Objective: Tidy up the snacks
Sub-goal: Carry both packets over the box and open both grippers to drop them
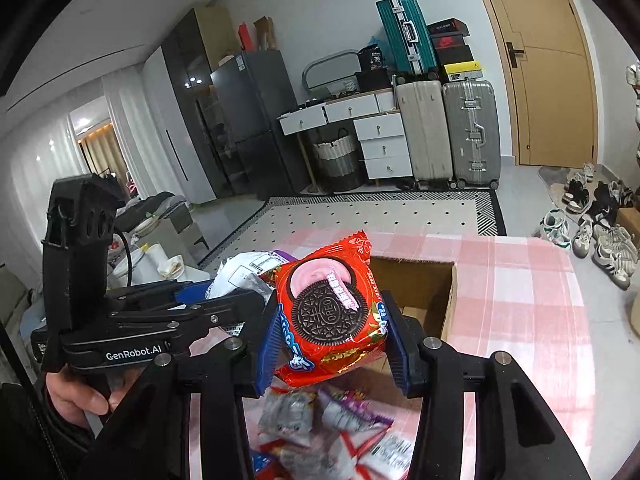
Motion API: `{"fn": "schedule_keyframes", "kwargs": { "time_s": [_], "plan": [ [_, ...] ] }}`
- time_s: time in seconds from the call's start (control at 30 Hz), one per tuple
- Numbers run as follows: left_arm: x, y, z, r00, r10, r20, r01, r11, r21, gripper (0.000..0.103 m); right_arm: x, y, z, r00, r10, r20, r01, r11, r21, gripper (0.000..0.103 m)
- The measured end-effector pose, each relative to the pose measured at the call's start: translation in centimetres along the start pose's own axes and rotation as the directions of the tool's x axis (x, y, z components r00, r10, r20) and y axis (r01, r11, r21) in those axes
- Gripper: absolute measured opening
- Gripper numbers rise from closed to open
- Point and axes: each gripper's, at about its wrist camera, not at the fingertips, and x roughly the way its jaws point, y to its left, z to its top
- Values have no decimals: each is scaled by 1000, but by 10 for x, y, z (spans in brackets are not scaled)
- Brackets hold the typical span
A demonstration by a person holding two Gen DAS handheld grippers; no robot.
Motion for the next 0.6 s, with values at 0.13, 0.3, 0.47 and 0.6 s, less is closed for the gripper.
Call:
{"fn": "schedule_keyframes", "kwargs": {
  "time_s": [0.13, 0.3, 0.47, 0.6],
  "plan": [
    [29, 1, 15, 1000, 2, -26, -2, 1000, 5, 41, 22, -8, 14, 1000, -18, -19, 18, 1000, -8, 46],
    [62, 7, 22, 999, -3, -54, 2, 1000, -19, 41, 47, -19, 21, 999, -37, -30, 36, 999, -7, 46],
    [89, 14, 24, 997, -4, -73, 1, 999, -38, 41, 73, -34, 19, 996, -55, -63, 55, 998, 5, 46],
    [109, 19, 20, 996, 6, -92, -11, 999, -52, 41, 90, -46, 9, 993, -69, -92, 71, 997, 14, 46]
  ]
}}
